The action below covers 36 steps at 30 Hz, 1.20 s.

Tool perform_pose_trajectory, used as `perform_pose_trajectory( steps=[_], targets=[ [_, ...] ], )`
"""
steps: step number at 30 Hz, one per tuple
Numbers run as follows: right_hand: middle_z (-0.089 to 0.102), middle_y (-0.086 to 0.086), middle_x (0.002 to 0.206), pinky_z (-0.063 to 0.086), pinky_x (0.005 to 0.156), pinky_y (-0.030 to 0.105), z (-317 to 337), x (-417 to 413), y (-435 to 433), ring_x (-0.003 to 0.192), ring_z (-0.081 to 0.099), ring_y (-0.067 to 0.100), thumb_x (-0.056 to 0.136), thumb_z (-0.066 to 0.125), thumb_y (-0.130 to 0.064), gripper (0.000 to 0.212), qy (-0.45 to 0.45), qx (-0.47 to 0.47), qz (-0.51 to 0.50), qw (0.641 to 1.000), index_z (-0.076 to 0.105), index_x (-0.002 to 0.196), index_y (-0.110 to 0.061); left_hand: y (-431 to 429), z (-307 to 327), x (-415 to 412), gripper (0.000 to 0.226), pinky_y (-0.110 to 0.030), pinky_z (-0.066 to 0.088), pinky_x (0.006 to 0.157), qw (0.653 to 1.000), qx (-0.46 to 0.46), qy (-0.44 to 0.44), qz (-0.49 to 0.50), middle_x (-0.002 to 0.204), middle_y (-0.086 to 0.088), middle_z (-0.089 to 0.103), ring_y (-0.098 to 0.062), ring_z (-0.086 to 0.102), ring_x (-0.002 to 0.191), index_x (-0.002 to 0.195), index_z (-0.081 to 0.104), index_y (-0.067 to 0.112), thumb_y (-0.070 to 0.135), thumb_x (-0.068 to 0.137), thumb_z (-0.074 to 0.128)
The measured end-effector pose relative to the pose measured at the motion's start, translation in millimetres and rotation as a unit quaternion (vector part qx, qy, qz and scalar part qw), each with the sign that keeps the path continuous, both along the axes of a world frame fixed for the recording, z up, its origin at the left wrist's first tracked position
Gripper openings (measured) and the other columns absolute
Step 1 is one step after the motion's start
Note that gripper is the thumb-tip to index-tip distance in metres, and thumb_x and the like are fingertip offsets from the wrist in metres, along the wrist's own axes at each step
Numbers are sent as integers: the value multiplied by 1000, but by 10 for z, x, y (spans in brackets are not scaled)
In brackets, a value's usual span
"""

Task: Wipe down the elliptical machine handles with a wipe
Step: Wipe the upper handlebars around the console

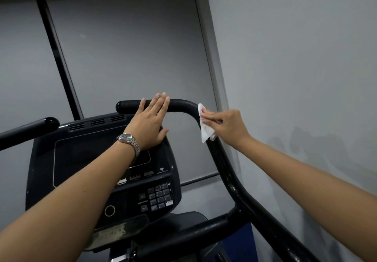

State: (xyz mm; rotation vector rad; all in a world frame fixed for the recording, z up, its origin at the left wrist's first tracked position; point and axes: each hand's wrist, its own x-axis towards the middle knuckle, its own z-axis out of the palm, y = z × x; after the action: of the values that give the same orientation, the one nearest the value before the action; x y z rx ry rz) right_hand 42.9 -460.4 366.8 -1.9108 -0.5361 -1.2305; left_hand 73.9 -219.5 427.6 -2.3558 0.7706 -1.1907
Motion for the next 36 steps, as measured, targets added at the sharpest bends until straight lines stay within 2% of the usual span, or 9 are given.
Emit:
perform_pose_trajectory(
  steps=[3, 5, 10, 16, 21, 24, 28, 32, 36],
  targets=[
    [74, 6, 98, 54, 78, 22, 217, 88, 76, 85, 71, 13, 87, 69, -13, 22, 20, 27, 4, 999, 72, 109, -11, -10, -4, -6, 85, -47, 3, 117, 1000, -5, 3, 2, 158, -8, -3, -21, -4, 145, 150, -1, 9, 41, 89, 49],
    [75, 7, 96, 54, 77, 25, 322, 136, 124, 82, 71, 17, 89, 65, -11, 22, 32, 22, 22, 999, 71, 110, -12, -3, 8, -12, 85, -47, 3, 116, 1000, -3, 7, 0, 158, -8, -3, -22, -3, 145, 150, -1, 9, 40, 89, 50],
    [70, 4, 111, 45, 99, 16, -23, 29, -67, 106, 63, 5, 82, 62, 8, 29, 21, -4, 26, 999, 74, 103, -9, -18, 12, -22, 86, -47, 4, 116, 1000, -3, 7, -9, 158, -8, 0, -22, 0, 145, 150, 3, 8, 38, 87, 53],
    [68, 7, 114, 44, 102, 21, 38, 77, -42, 109, 60, 2, 81, 57, 16, 34, -17, -17, 42, 999, 72, 104, -4, -32, -23, -31, 87, -47, 2, 115, 1000, -10, 0, -3, 158, -9, 1, -23, -1, 145, 149, 2, 7, 39, 87, 53],
    [70, 8, 108, 48, 97, 21, -259, -39, -154, 102, 67, 16, 83, 61, 6, 25, -39, -85, -13, 995, 74, 100, -8, -60, -30, -52, 86, -48, 3, 116, 1000, -9, -1, 9, 157, -11, 0, -25, -1, 145, 149, 1, 6, 38, 87, 52],
    [70, 10, 108, 45, 99, 18, -136, -2, -159, 106, 66, 19, 81, 60, 10, 28, -53, -93, -11, 994, 74, 98, -5, -113, -46, -77, 81, -46, 6, 116, 999, -20, -10, 23, 157, -13, 2, -27, 2, 145, 148, 3, 4, 33, 89, 50],
    [72, 8, 105, 54, 90, 32, -160, -31, -92, 97, 70, 24, 86, 62, 2, 26, -61, -130, -23, 989, 74, 104, -12, -346, -108, -130, 74, -47, 10, 116, 999, -31, -37, -8, 156, -17, 8, -28, 8, 145, 148, 10, 2, 22, 87, 49],
    [71, 4, 109, 51, 95, 36, -363, -124, -305, 109, 64, 17, 76, 56, 12, 36, -84, -201, -10, 976, 76, 98, -8, -530, -231, -88, 71, -44, 9, 117, 999, 7, -27, -38, 157, -14, 3, -26, 3, 145, 149, 4, 6, 9, 87, 40],
    [72, 3, 109, 55, 89, 39, -86, -24, -192, 109, 64, 16, 78, 65, 2, 25, -99, -233, -19, 967, 77, 97, -9, -512, -245, -37, 75, -44, 9, 117, 999, 9, -22, -41, 157, -14, -1, -27, -1, 145, 149, 0, 7, 1, 84, 39]
  ],
)
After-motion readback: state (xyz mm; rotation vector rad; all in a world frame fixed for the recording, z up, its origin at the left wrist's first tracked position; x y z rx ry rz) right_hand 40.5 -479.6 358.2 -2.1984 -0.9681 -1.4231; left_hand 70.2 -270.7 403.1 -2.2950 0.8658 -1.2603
